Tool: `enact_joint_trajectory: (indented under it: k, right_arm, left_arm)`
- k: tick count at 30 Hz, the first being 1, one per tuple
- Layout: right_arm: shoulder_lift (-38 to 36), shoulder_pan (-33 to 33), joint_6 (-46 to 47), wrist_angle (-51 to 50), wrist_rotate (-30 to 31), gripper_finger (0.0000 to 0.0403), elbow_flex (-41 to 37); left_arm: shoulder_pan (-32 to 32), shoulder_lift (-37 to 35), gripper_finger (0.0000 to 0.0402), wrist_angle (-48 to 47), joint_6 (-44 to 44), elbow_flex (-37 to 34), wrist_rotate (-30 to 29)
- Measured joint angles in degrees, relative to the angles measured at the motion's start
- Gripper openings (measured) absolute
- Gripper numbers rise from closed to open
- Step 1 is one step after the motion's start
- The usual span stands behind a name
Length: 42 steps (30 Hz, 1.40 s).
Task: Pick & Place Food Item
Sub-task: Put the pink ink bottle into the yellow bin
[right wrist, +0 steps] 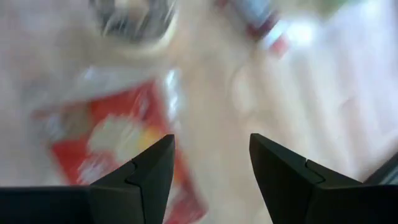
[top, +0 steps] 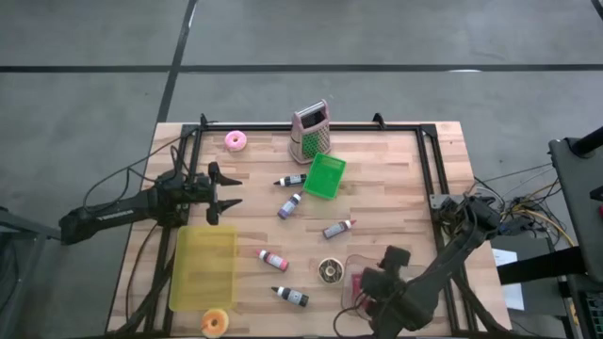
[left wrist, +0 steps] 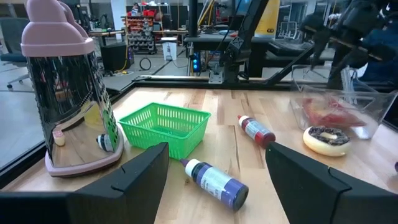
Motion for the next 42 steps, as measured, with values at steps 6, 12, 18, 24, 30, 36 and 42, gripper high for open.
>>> enact_joint_trajectory:
  k: [6,12,18,24,30,36,42]
  right_arm:
    - [0.0,-0.2,-7.1,-2.7,20.8,0.0203,4.3]
    - [0.0,-3.6,-14.8,-1.6,31.9,0.0203,5.1]
    - [0.0,-7.1,-17.9,-0.2,39.4,0.0203,3.4]
    - [0.0,-8.6,-18.1,0.2,45.9,0.0203,1.2]
    - [0.0,-9.7,-17.9,0.8,48.2,0.0203,-0.4]
    - [0.0,-12.0,-17.9,1.0,49.2,0.0203,-2.3]
    - [-0.2,-16.0,-19.5,1.9,45.4,0.0203,-5.9]
  left_arm:
    - [0.0,0.0,0.0273,7.5,-4.7,0.0,6.4]
    - [0.0,0.0,0.0273,11.6,-8.3,0.0,12.8]
    - [-0.5,0.0,0.0273,10.5,-8.1,0.0,16.2]
    - [-3.5,0.0,0.0273,8.5,-5.8,0.0,17.5]
    - [-8.6,2.6,0.0273,4.1,-3.1,0.4,6.3]
    - [-16.8,10.3,0.0273,0.7,-0.3,6.3,-7.9]
    - [-26.1,20.8,0.0273,-0.1,5.2,15.2,-20.1]
